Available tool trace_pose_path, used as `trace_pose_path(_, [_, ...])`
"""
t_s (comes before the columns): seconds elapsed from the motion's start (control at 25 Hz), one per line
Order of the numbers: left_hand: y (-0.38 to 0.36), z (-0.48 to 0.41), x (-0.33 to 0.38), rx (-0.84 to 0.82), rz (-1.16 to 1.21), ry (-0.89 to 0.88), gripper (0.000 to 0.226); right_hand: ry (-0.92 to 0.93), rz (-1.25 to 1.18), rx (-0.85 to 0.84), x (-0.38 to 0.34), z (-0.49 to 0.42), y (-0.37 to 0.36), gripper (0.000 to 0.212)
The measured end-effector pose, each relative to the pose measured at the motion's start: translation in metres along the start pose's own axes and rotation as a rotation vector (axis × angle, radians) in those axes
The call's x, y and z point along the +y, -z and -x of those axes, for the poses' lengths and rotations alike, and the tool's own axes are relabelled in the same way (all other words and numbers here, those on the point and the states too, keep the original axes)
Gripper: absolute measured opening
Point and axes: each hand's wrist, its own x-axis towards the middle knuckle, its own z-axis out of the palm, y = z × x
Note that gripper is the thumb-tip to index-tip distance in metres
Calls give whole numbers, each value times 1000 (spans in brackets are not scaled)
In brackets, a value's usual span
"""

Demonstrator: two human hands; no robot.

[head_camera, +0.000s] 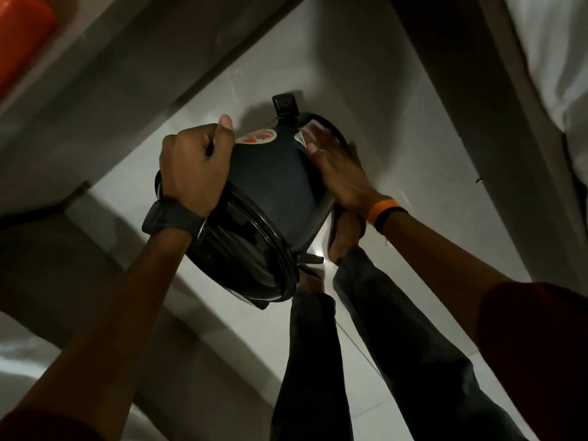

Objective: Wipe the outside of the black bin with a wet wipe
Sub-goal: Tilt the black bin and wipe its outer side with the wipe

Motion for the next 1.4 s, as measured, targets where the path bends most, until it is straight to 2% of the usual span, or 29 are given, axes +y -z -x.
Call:
trace_pose_path(0.04, [0, -5, 0, -7, 16, 13, 59, 73, -13, 19, -5, 9, -4, 48])
trace_pose_path(0.12, [2, -17, -5, -15, 91, 62, 59, 333, -17, 24, -12, 37, -25, 50])
trace_pose_path(0.16, [4, -23, -9, -18, 121, 90, 58, 391, -64, 26, -4, 44, -34, 51])
trace_pose_path(0.2, [6, -28, -15, -18, 137, 115, 56, 321, -180, 43, 5, 43, -40, 50])
trace_pose_path(0.24, [8, -33, -21, -17, 148, 131, 55, 140, -376, 74, 12, 36, -43, 50])
trace_pose_path(0.32, [16, -39, -29, -6, 158, 160, 55, -352, -751, 136, 14, 31, -39, 52])
trace_pose_path(0.36, [17, -42, -33, 9, 155, 175, 53, -465, -892, 194, 6, 40, -39, 52])
trace_pose_path(0.4, [18, -44, -37, 28, 154, 190, 50, -478, -925, 270, -1, 49, -41, 48])
trace_pose_path(0.44, [20, -46, -37, 47, 161, 207, 47, -440, -936, 277, -12, 59, -47, 47])
trace_pose_path(0.52, [22, -49, -27, 35, 133, 199, 46, -295, -886, 167, -34, 89, -65, 56])
trace_pose_path(0.56, [20, -49, -16, -4, 80, 148, 48, -332, -865, 147, -40, 100, -73, 54])
trace_pose_path(0.64, [10, -41, 20, -101, -162, -84, 50, -485, -966, 214, -36, 103, -81, 30])
trace_pose_path(0.68, [0, -32, 39, -125, -329, -266, 49, -549, -970, 204, -31, 97, -81, 28])
trace_pose_path(0.76, [-26, -7, 71, -191, -568, -663, 41, -607, -919, 63, -31, 80, -66, 26])
trace_pose_path(0.8, [-38, 6, 85, -279, -642, -843, 36, -626, -927, 58, -38, 69, -65, 20])
trace_pose_path(0.84, [-49, 18, 92, -392, -672, -992, 31, -660, -946, 127, -45, 64, -59, 15])
trace_pose_path(0.88, [-56, 28, 93, -458, -691, -1128, 23, -651, -839, 346, -45, 66, -52, 11])
trace_pose_path(0.92, [-61, 36, 87, -418, -693, -1229, 13, -637, -494, 434, -44, 65, -42, 10])
trace_pose_path(0.96, [-64, 42, 79, -311, -670, -1226, 18, -653, -308, 580, -29, 60, -36, 14])
trace_pose_path(1.0, [-64, 49, 70, -207, -652, -1091, 34, -620, -316, 545, -16, 61, -27, 17])
trace_pose_path(1.08, [-58, 64, 51, -58, -577, -611, 69, -564, -272, 306, 10, 66, -4, 26])
trace_pose_path(1.12, [-56, 75, 43, -34, -563, -433, 84, -526, -246, 339, 32, 69, 9, 32])
trace_pose_path(1.16, [-55, 85, 36, -60, -584, -352, 94, -495, -275, 377, 41, 67, 19, 38])
trace_pose_path(1.2, [-55, 95, 29, -110, -611, -362, 101, -421, -266, 399, 44, 61, 20, 38])
trace_pose_path(1.32, [-60, 119, 12, -190, -677, -491, 110, -273, -3, 343, 36, 47, 6, 17])
trace_pose_path(1.4, [-69, 129, 4, -191, -714, -509, 112, -311, -36, 339, 39, 46, -4, 19])
